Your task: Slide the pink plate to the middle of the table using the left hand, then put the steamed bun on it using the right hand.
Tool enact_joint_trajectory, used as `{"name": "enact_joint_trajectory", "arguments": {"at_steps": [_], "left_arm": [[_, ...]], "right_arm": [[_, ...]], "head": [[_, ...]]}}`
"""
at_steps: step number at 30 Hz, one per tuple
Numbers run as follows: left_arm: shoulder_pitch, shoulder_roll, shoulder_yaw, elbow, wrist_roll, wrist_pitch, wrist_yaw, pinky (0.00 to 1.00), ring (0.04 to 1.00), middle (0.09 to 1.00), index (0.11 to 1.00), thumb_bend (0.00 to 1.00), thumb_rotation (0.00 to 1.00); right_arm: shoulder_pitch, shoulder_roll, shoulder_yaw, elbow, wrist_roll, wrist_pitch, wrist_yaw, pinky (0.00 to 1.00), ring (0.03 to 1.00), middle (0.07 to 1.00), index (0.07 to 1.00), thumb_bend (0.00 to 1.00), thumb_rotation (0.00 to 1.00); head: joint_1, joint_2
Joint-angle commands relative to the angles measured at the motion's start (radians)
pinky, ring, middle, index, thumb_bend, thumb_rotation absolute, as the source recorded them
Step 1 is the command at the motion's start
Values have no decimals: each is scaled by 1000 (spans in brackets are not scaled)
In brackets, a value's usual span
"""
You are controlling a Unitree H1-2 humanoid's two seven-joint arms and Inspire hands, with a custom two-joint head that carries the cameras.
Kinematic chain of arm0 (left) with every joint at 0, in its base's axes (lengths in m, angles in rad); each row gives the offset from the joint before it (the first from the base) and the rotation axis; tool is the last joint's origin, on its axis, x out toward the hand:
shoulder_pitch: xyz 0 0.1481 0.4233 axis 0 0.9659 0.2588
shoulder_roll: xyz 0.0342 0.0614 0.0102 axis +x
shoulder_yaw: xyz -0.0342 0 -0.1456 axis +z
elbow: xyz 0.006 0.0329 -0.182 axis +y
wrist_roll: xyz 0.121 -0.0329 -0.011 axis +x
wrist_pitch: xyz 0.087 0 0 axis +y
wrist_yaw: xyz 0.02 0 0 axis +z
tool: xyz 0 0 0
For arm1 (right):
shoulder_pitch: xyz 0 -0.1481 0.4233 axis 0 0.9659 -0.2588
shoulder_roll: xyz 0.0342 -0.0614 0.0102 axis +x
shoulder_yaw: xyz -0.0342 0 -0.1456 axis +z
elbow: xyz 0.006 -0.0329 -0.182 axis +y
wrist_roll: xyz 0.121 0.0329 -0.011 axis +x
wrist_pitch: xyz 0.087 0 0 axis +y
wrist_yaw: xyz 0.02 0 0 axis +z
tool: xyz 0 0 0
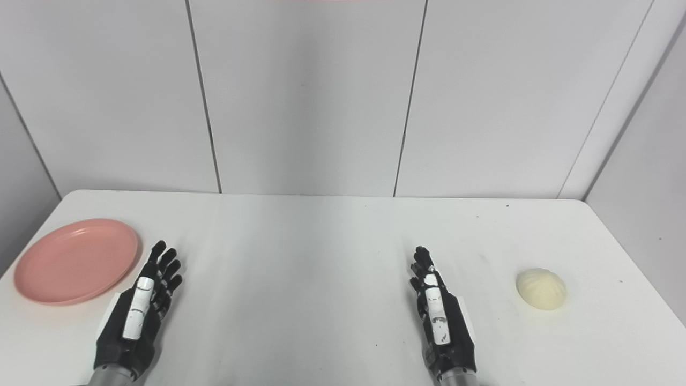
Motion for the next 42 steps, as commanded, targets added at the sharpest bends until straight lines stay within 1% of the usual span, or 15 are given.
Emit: {"name": "enact_joint_trajectory", "arguments": {"at_steps": [1, 5, 10, 14, 20, 23, 29, 31, 33, 36, 37, 40, 41, 42], "left_arm": [[-36, 3, -1, -33, -4, -8, -2, 1000, 1000, 1000, 1000, 786, 841], [-36, 4, 1, -33, -3, -2, 1, 1000, 1000, 1000, 1000, 792, 843], [-35, 7, 1, -35, -6, 0, -3, 1000, 1000, 1000, 1000, 778, 838], [-36, 10, -3, -35, 3, 0, -4, 1000, 1000, 1000, 1000, 806, 847], [-35, 11, -3, -38, 2, 7, -4, 1000, 1000, 1000, 1000, 786, 847], [-35, 11, -6, -38, 8, 9, -3, 1000, 1000, 1000, 1000, 792, 849], [-36, 6, -9, -32, 15, 4, 2, 1000, 1000, 1000, 1000, 783, 859], [-36, 4, -12, -29, 18, 1, 3, 1000, 1000, 1000, 1000, 783, 863], [-35, 0, -16, -22, 25, -5, 6, 1000, 1000, 1000, 1000, 794, 861], [-35, -12, -21, -10, 41, -9, 15, 1000, 1000, 1000, 1000, 806, 857], [-36, -18, -23, -3, 46, -15, 18, 1000, 1000, 1000, 1000, 802, 852], [-37, -32, -29, 19, 53, -44, 16, 1000, 1000, 1000, 1000, 803, 833], [-37, -37, -32, 28, 55, -53, 17, 1000, 1000, 1000, 1000, 803, 832], [-36, -40, -34, 34, 56, -59, 19, 1000, 1000, 1000, 1000, 798, 828]], "right_arm": [[-2, -4, 0, 0, -1, -14, 11, 1000, 983, 970, 936, 834, 935], [-3, -1, 1, -2, 1, -7, 9, 1000, 982, 967, 935, 838, 928], [-2, 1, 3, -2, -1, -13, 8, 1000, 980, 967, 933, 830, 942], [-3, 1, 2, -1, 0, -13, 8, 1000, 975, 963, 933, 829, 939], [-4, 2, 1, 1, 0, -15, 7, 1000, 969, 960, 931, 833, 935], [-3, 1, 2, -2, 0, -10, 7, 1000, 970, 962, 931, 835, 940], [-6, -3, 0, 8, 0, -15, 9, 1000, 968, 961, 930, 824, 945], [-6, -6, -1, 15, -2, -21, 10, 1000, 964, 959, 930, 823, 951], [-6, -9, -5, 23, 2, -27, 13, 1000, 964, 958, 930, 825, 950], [-7, -19, -11, 39, 13, -37, 24, 1000, 968, 962, 937, 819, 952], [-7, -23, -13, 47, 17, -42, 29, 1000, 971, 965, 942, 812, 956], [-7, -35, -22, 67, 27, -54, 44, 1000, 981, 974, 948, 825, 962], [-7, -41, -25, 79, 30, -63, 51, 1000, 982, 974, 949, 827, 963], [-8, -45, -27, 87, 32, -70, 55, 1000, 984, 976, 952, 826, 973]], "head": [[3, 1], [-1, 1], [-1, 0], [-1, 1], [-3, 1], [1, -1], [10, -11], [22, -17], [60, -30], [89, -42], [113, -55], [140, -72], [165, -92], [165, -92]]}}
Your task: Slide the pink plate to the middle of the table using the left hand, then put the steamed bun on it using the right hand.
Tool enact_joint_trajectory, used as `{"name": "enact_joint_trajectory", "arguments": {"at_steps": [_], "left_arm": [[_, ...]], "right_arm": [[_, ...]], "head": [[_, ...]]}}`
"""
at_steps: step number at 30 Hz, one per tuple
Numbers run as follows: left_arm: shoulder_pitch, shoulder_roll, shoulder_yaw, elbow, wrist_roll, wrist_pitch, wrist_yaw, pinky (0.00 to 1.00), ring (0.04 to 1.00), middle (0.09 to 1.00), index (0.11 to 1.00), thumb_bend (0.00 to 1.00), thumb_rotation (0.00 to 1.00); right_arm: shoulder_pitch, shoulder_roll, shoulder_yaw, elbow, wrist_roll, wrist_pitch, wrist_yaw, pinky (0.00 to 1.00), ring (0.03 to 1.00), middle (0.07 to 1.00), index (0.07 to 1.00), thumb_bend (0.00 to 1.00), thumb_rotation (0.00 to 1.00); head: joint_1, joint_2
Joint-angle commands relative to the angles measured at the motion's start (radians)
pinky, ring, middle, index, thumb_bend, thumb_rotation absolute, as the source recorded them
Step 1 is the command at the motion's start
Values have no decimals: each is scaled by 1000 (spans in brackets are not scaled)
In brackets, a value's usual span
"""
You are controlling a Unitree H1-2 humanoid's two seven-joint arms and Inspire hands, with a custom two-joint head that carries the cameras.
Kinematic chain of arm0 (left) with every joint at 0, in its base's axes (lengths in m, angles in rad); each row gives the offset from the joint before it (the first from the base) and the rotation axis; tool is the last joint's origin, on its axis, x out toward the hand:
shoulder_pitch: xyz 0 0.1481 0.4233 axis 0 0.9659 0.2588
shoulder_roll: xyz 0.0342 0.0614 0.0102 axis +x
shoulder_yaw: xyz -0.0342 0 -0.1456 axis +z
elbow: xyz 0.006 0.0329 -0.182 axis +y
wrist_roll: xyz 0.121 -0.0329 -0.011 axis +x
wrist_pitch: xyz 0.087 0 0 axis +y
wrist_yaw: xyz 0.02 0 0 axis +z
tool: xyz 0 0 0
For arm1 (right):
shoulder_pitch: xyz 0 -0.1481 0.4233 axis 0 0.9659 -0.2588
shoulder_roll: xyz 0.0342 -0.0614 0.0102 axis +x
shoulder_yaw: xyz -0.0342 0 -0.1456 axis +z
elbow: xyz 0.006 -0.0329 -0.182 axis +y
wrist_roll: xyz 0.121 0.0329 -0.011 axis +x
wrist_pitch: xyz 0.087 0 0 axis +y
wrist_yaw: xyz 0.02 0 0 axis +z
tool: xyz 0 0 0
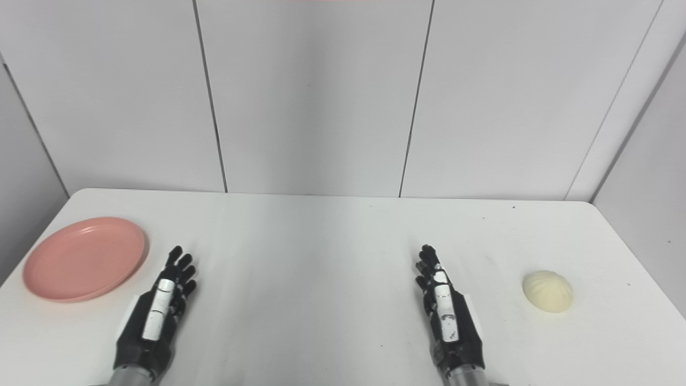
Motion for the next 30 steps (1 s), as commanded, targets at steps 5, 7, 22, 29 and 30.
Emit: {"name": "enact_joint_trajectory", "arguments": {"at_steps": [5, 7, 22, 29, 30], "left_arm": [[-35, -23, -23, 25, 30, -72, 12, 1000, 1000, 1000, 1000, 731, 863], [-38, -33, -26, 45, 38, -87, 19, 1000, 1000, 1000, 1000, 725, 866], [-45, -56, -24, 101, 39, -134, 29, 1000, 1000, 1000, 1000, 733, 859], [-39, -51, -22, 90, 35, -133, 25, 1000, 1000, 1000, 1000, 723, 861], [-37, -49, -21, 85, 32, -131, 23, 1000, 1000, 1000, 1000, 719, 860]], "right_arm": [[14, -29, -29, 86, 38, -85, 54, 1000, 997, 986, 961, 817, 984], [9, -34, -35, 105, 46, -94, 61, 1000, 996, 987, 961, 814, 985], [6, -38, -44, 129, 52, -97, 70, 1000, 1000, 995, 964, 727, 1000], [15, -32, -37, 109, 42, -92, 64, 1000, 994, 986, 956, 722, 1000], [17, -30, -37, 104, 42, -90, 62, 1000, 993, 984, 953, 718, 1000]], "head": [[62, -40], [82, -55], [94, -95], [85, -85], [83, -82]]}}
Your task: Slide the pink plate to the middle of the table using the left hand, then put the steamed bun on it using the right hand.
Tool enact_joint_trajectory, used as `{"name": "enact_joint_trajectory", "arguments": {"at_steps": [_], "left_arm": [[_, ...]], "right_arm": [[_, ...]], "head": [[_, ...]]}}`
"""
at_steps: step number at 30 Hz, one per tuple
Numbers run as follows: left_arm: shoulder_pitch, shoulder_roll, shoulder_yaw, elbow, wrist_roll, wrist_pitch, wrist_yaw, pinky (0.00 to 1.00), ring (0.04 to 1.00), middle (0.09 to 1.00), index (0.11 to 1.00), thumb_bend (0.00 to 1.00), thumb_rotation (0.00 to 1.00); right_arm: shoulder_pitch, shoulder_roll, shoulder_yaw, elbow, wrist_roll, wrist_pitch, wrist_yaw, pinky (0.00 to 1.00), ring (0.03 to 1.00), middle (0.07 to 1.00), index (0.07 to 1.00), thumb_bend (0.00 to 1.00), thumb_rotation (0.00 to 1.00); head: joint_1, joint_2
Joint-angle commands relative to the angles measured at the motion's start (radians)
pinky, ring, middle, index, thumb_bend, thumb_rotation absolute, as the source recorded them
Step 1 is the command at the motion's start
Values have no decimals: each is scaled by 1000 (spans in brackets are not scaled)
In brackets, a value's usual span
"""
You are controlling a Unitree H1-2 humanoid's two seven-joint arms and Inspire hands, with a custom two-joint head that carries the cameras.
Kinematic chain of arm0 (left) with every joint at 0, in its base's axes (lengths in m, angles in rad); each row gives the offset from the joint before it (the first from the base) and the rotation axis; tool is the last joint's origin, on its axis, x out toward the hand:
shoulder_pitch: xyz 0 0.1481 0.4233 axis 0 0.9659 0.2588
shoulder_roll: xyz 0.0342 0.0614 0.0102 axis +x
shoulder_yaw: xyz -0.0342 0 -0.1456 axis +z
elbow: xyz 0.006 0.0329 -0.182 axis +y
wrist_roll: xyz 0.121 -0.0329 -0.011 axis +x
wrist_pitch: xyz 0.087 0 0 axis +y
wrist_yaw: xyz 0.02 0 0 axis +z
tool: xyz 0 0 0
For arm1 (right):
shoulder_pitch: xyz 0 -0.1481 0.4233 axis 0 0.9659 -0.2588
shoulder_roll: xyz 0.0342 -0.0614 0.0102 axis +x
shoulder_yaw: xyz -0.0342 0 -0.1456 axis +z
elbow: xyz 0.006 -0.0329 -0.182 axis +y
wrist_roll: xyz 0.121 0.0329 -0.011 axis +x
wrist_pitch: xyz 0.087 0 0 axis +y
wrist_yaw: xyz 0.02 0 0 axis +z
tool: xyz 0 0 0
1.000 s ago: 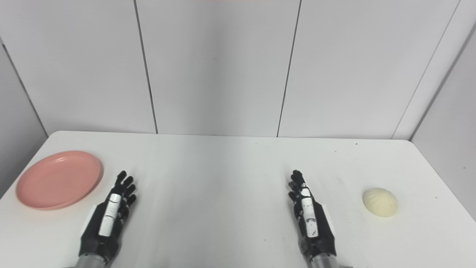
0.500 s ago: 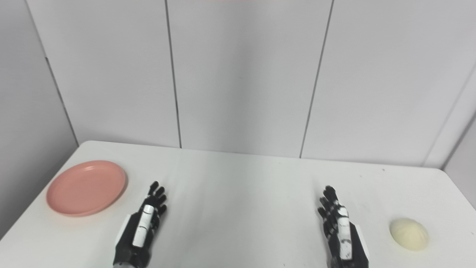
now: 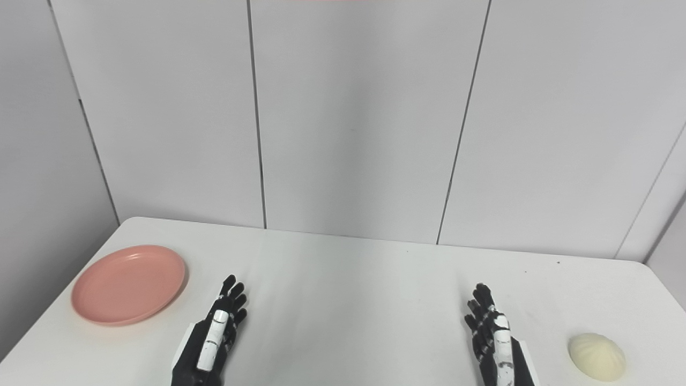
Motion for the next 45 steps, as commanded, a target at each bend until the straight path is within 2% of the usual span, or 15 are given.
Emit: {"name": "enact_joint_trajectory", "arguments": {"at_steps": [1, 8, 13, 14, 18, 20, 26, 31, 36, 39, 41, 45], "left_arm": [[-4, 5, 1, -17, 2, -19, 0, 1000, 1000, 1000, 1000, 717, 863], [-7, 11, 12, -89, -14, -31, -2, 1000, 1000, 1000, 1000, 711, 866], [-23, 8, 22, -163, -22, -24, 5, 1000, 1000, 1000, 1000, 776, 845], [-31, 7, 27, -174, -31, -21, 6, 1000, 993, 1000, 1000, 799, 866], [-93, 16, 72, -194, -93, -9, 10, 995, 978, 986, 966, 847, 825], [-118, 25, 89, -197, -104, -4, 13, 951, 958, 967, 947, 843, 830], [-224, 98, 170, -197, -133, 17, 40, 883, 881, 899, 882, 832, 860], [-282, 180, 229, -166, -144, 38, 53, 916, 877, 880, 870, 846, 890], [-323, 274, 274, -83, -161, 17, 27, 978, 928, 916, 898, 874, 895], [-350, 349, 306, -13, -192, 5, -6, 992, 941, 922, 912, 893, 903], [-360, 389, 317, 7, -207, 17, -19, 981, 929, 902, 878, 898, 911], [-374, 453, 334, 40, -233, 30, -44, 946, 903, 881, 875, 899, 902]], "right_arm": [[51, 7, 0, 25, 1, -29, 8, 1000, 990, 980, 949, 717, 1000], [71, 19, -1, -13, -4, -10, -4, 1000, 990, 979, 945, 737, 1000], [85, 22, -3, -37, -11, -9, -14, 1000, 984, 974, 937, 745, 1000], [87, 21, -2, -41, -16, -9, -17, 1000, 983, 974, 938, 749, 996], [92, 11, 4, -42, -42, -32, -17, 1000, 975, 970, 936, 739, 998], [92, 8, 4, -41, -46, -39, -14, 1000, 972, 969, 934, 739, 992], [92, 3, 4, -38, -54, -41, -12, 1000, 970, 968, 932, 728, 989], [91, 0, 3, -33, -53, -41, -11, 1000, 976, 971, 941, 724, 998], [92, 2, 3, -37, -51, -33, -12, 1000, 974, 971, 940, 730, 1000], [93, 3, 4, -41, -51, -31, -12, 1000, 972, 971, 936, 735, 998], [94, 3, 4, -43, -51, -29, -13, 1000, 969, 970, 934, 742, 995], [92, 3, 4, -40, -52, -28, -14, 1000, 969, 968, 935, 736, 1000]], "head": [[-2, 1], [-30, 16], [-40, 29], [-41, 31], [-39, 33], [-38, 33], [-34, 35], [-29, 34], [-31, 37], [-30, 39], [-30, 39], [-31, 39]]}}
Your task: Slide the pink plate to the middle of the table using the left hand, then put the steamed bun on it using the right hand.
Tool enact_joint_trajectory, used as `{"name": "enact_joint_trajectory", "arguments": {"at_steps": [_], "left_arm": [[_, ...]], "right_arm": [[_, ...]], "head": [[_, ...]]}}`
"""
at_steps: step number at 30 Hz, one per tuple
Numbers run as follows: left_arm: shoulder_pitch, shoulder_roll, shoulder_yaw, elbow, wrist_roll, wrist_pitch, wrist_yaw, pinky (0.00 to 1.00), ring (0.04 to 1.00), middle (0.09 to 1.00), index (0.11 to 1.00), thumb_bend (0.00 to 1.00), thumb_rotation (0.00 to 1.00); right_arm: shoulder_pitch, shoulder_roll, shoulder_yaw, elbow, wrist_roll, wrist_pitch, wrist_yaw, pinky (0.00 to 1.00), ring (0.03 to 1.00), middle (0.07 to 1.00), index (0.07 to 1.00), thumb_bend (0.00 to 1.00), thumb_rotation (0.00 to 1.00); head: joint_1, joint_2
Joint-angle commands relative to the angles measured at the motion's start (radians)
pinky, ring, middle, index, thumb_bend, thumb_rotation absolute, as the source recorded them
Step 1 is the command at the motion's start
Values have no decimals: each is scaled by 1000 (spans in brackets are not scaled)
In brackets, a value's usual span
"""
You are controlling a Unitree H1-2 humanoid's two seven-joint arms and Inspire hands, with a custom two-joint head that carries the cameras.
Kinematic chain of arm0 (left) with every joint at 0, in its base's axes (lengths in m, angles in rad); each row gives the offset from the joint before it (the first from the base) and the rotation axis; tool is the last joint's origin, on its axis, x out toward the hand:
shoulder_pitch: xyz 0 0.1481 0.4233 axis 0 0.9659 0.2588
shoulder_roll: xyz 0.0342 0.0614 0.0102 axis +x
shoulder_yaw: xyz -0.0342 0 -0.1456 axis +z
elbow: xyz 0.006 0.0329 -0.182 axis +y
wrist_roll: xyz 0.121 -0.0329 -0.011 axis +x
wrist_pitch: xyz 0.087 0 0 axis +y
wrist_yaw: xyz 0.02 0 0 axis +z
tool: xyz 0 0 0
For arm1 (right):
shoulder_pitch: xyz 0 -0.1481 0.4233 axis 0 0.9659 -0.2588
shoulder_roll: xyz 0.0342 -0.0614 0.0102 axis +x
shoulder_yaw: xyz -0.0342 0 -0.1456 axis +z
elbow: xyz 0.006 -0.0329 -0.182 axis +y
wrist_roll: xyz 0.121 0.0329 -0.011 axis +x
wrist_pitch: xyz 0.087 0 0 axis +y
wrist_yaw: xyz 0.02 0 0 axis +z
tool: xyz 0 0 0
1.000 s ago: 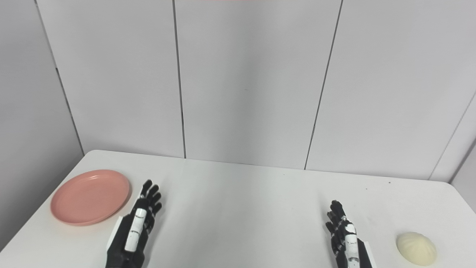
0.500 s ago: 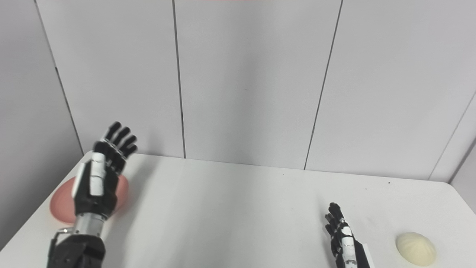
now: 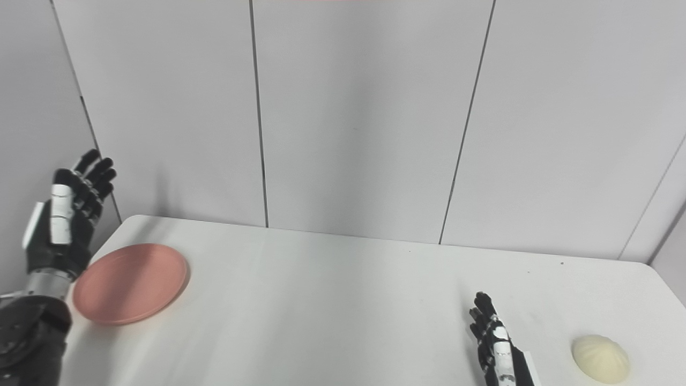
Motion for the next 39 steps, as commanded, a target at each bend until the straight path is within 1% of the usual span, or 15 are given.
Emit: {"name": "enact_joint_trajectory", "arguments": {"at_steps": [1, 4, 6, 10, 13, 16, 19, 23, 25, 28, 31, 32, 34, 37, 39], "left_arm": [[-61, 54, 11, 18, -13, -24, -26, 925, 901, 874, 874, 893, 899], [-80, 94, 24, 86, -13, -37, -29, 924, 893, 863, 867, 918, 890], [-89, 111, 28, 126, -13, -52, -37, 941, 898, 869, 872, 906, 895], [-119, 147, 36, 285, -24, -116, -78, 968, 913, 883, 890, 895, 878], [-148, 172, 35, 434, -36, -190, -136, 975, 917, 889, 898, 907, 848], [-178, 183, 34, 563, -50, -250, -179, 949, 915, 893, 899, 932, 825], [-205, 191, 32, 678, -55, -300, -205, 910, 890, 868, 895, 917, 822], [-235, 190, 38, 811, -75, -337, -239, 910, 884, 860, 906, 919, 815], [-246, 190, 40, 859, -77, -350, -246, 908, 880, 854, 900, 916, 808], [-260, 193, 36, 931, -69, -371, -243, 918, 896, 875, 914, 874, 852], [-270, 195, 35, 977, -69, -386, -245, 925, 900, 878, 918, 846, 869], [-268, 192, 35, 984, -70, -389, -247, 925, 900, 878, 918, 843, 870], [-264, 188, 35, 994, -73, -393, -252, 920, 900, 870, 885, 836, 871], [-256, 178, 35, 1003, -73, -396, -250, 916, 893, 861, 892, 832, 871], [-252, 173, 34, 1007, -72, -398, -246, 933, 895, 862, 913, 826, 877]], "right_arm": [[40, -3, -2, 25, 0, -27, 7, 1000, 971, 971, 937, 737, 1000], [40, -4, -2, 27, 1, -26, 7, 1000, 971, 971, 937, 744, 1000], [39, -5, -1, 27, 2, -26, 8, 1000, 973, 971, 936, 750, 1000], [38, -6, -3, 31, 4, -32, 10, 1000, 971, 970, 937, 736, 1000], [39, -5, -3, 28, 7, -29, 10, 1000, 964, 967, 932, 750, 995], [39, -5, -2, 30, 6, -30, 10, 1000, 970, 970, 934, 749, 995], [39, -4, 0, 29, 4, -31, 9, 1000, 969, 970, 934, 743, 996], [38, -3, 1, 31, 2, -35, 9, 1000, 967, 972, 935, 741, 993], [39, -3, 2, 28, 1, -32, 7, 1000, 968, 969, 933, 739, 993], [40, -2, 3, 22, -4, -25, 1, 1000, 961, 963, 929, 746, 995], [41, 0, 2, 21, -6, -26, 0, 1000, 955, 962, 931, 746, 994], [41, 1, 3, 20, -6, -29, 1, 1000, 954, 962, 931, 746, 994], [42, 1, 4, 17, -5, -30, 3, 1000, 951, 960, 930, 748, 985], [45, 3, 3, 9, -9, -26, -1, 1000, 949, 957, 930, 752, 983], [47, 3, 2, 7, -9, -25, -2, 1000, 945, 954, 929, 754, 981]], "head": [[1, 0], [2, 2], [3, 3], [1, 5], [1, 7], [-2, 6], [-5, 7], [-9, 9], [-10, 13], [-14, 17], [-16, 19], [-20, 22], [-22, 23], [-23, 27], [-25, 30]]}}
